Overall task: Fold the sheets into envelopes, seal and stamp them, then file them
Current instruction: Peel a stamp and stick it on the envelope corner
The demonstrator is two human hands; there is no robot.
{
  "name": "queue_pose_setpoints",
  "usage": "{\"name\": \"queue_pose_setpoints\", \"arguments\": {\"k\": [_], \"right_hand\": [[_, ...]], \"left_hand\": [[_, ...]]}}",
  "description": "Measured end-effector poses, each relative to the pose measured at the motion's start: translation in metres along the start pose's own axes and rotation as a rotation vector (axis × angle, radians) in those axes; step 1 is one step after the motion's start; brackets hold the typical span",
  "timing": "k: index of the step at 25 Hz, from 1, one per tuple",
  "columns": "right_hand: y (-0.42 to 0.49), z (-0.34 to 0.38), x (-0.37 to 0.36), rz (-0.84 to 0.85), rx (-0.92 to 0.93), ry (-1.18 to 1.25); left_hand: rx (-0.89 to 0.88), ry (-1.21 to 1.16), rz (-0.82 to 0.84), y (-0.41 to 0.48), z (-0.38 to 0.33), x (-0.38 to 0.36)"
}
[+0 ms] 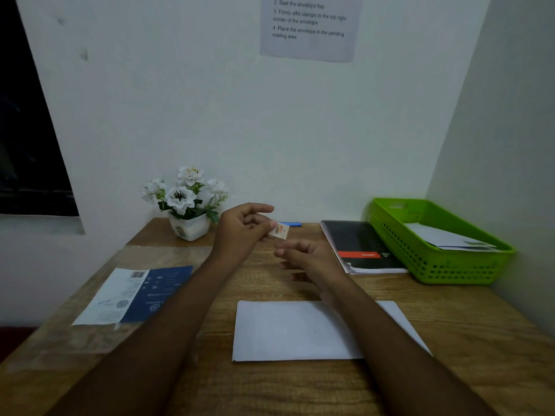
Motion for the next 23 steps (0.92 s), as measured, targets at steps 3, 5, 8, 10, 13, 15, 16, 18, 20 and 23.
{"name": "queue_pose_setpoints", "arguments": {"k": [3, 5, 8, 10, 13, 15, 16, 18, 20, 23], "right_hand": [[0.002, 0.005, 0.005, -0.113, 0.012, 0.109], [0.003, 0.008, 0.008, -0.136, 0.052, 0.127], [0.002, 0.008, 0.009, -0.124, 0.09, 0.059], [0.002, 0.008, 0.01, -0.133, 0.097, 0.046], [0.003, 0.008, 0.012, -0.137, 0.122, 0.029], [0.002, 0.008, 0.012, -0.127, 0.139, 0.022], [0.002, 0.008, 0.012, -0.123, 0.144, 0.023], [0.002, 0.009, 0.013, -0.125, 0.151, 0.045], [0.003, 0.009, 0.013, -0.136, 0.157, 0.082], [0.004, 0.009, 0.013, -0.178, 0.173, 0.179]], "left_hand": [[-0.021, 0.049, 0.032, 0.002, -0.001, 0.002], [-0.046, 0.115, 0.077, 0.002, -0.002, 0.002], [-0.086, 0.22, 0.115, 0.001, -0.003, 0.002], [-0.103, 0.25, 0.109, 0.002, -0.002, 0.002], [-0.117, 0.254, 0.103, 0.002, -0.001, 0.002], [-0.121, 0.243, 0.103, 0.003, -0.001, 0.002], [-0.121, 0.233, 0.102, 0.003, -0.001, 0.002], [-0.114, 0.202, 0.102, 0.003, -0.001, 0.003], [-0.097, 0.166, 0.104, 0.003, -0.001, 0.003], [-0.069, 0.122, 0.13, 0.001, -0.001, 0.003]]}}
Point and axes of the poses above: each hand's wrist, its own y-axis towards the middle knuckle, its own x-axis out of the back of the hand, z = x × y, the point moved 2 cm from there along y, towards the middle knuckle, and after that the axes turned 10 degrees about x, right-handed, at the moved point
